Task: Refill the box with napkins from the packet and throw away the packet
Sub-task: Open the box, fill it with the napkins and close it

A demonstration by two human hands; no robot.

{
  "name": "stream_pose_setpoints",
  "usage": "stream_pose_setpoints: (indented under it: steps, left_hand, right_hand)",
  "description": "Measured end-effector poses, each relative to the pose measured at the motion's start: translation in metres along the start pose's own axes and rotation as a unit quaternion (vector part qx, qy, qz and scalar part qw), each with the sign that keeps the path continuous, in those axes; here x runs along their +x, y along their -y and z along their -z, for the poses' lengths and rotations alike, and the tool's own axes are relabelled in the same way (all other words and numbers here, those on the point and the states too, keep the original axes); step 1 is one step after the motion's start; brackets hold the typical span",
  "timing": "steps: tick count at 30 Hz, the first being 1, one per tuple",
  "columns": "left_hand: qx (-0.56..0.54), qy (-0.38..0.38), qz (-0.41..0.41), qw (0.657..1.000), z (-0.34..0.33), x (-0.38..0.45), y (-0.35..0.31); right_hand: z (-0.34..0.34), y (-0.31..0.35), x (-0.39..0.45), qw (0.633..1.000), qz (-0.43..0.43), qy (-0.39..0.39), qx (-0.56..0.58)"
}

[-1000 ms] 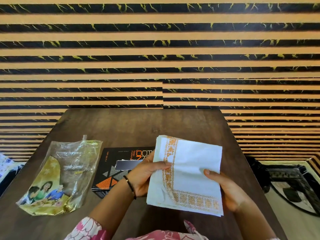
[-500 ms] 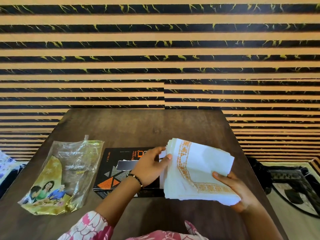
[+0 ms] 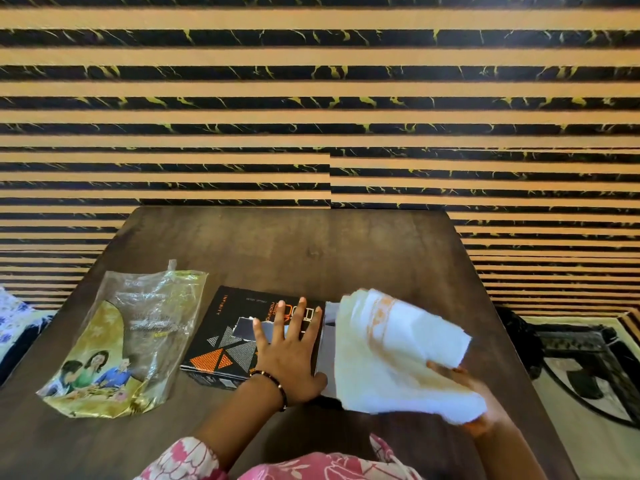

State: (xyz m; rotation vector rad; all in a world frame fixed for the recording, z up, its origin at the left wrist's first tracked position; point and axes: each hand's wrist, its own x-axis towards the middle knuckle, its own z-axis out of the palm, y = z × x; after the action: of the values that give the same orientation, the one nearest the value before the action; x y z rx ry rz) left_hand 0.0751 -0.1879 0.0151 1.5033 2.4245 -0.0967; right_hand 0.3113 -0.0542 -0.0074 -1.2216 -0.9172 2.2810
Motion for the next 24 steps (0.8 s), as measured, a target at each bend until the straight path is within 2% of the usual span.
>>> stream_pose_setpoints:
  steps: [1, 5, 8, 12, 17, 24]
  left_hand:
    - [-0.005, -0.001, -0.003, 1.000, -0.001, -0.001, 0.001]
    - [-0.029, -0.014, -0.009, 0.999, -0.002, -0.002, 0.003]
    - [-0.032, -0.010, -0.020, 0.999, -0.003, -0.003, 0.005]
    - [-0.006, 0.017, -0.029, 0.999, -0.004, -0.004, 0.006]
    - [-0.002, 0.043, -0.037, 0.998, 0.003, -0.005, 0.006]
    - [-0.020, 0.031, -0.035, 0.999, 0.003, -0.006, 0.009]
  right_hand:
    - [-0.003, -0.002, 0.002, 0.999, -0.001, -0.029, -0.032]
    - [-0.021, 0.007, -0.006, 0.992, -0.054, 0.027, -0.107]
    - [-0.017, 0.012, 0.000, 0.990, -0.063, 0.001, -0.129]
    - [-0.022, 0.018, 0.017, 0.992, -0.059, -0.016, -0.112]
    - [-0.038, 0.028, 0.024, 0.989, -0.013, 0.026, -0.145]
    - [-0.051, 0.012, 0.025, 0.997, 0.008, 0.036, -0.069]
